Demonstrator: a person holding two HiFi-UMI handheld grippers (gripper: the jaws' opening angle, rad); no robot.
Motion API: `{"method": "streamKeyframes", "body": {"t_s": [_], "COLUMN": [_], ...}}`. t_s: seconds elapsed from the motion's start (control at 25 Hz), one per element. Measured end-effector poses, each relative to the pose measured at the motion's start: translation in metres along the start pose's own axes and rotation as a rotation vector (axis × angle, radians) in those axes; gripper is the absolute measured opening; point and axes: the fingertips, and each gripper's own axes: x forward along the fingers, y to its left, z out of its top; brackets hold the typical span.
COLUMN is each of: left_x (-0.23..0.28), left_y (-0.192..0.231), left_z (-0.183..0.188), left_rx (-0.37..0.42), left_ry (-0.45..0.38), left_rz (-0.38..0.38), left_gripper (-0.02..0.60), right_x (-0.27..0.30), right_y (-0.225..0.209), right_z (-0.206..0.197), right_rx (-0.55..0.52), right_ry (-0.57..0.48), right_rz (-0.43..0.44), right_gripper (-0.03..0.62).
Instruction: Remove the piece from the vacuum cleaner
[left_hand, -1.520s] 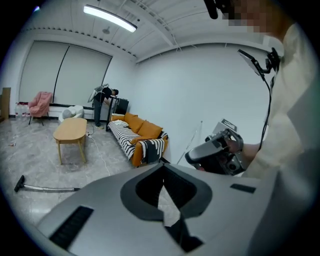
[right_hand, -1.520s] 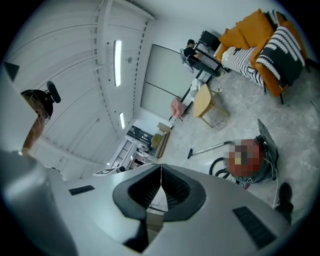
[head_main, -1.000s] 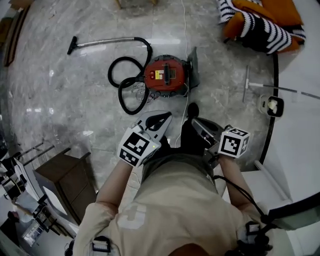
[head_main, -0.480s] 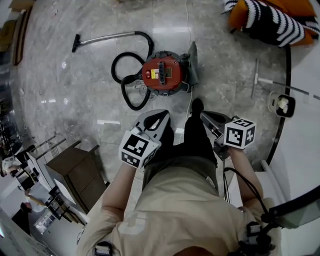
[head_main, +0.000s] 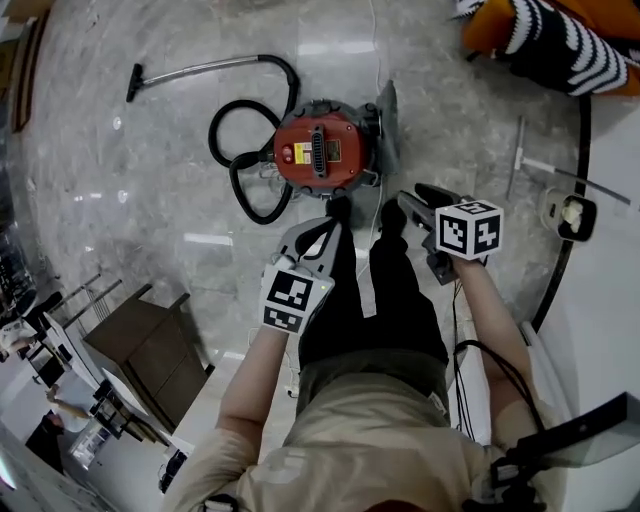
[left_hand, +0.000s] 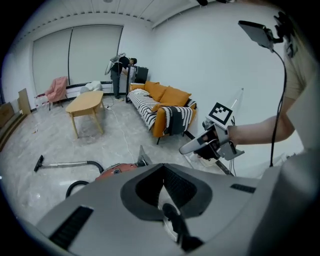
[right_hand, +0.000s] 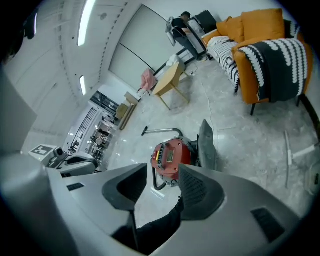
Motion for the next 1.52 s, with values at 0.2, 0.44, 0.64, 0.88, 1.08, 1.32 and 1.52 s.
{"method": "streamKeyframes", "body": {"t_s": [0.2,0.44,0.64,0.88,1.08,1.32,1.52], "left_x": [0.042,0.079,0.095,0.114,0.122,0.124,0.125], "left_y": [0.05,0.082,0.103,0.124,0.139,0.143,0.144], "left_z": [-0.027,-0.067,-0.084,-0.087,-0.08,-0.091,-0.1], "left_rx": [-0.064,-0.102,-0.107,-0.089,-0.089,-0.106,-0.113], "left_ry": [-0.062,-0.06,-0.049,-0.041,-0.059,-0.039,-0.021], "left_rz": [0.047,0.037,0.018,0.004,-0.006,-0.023,-0.033], "left_gripper": [0.003,0.003,0.003,0.003,0.003,0.003,0.003], "right_x": [0.064,0.123,0.149,0.175,0.205,0.224,0.228], "right_y": [-0.034,-0.073,-0.114,-0.139,-0.153,-0.166,-0.171], "right_z": [0.01,0.005,0.015,0.032,0.038,0.037,0.037], "right_rx": [-0.001,-0.016,-0.015,-0.028,-0.099,-0.127,-0.136], "right_ry": [0.019,0.093,0.092,0.1,0.159,0.187,0.19], "right_rz": [-0.068,-0.146,-0.245,-0.311,-0.368,-0.418,-0.429], "right_gripper": [0.199,0.199,0.199,0.199,0.199,0.199,0.199]}}
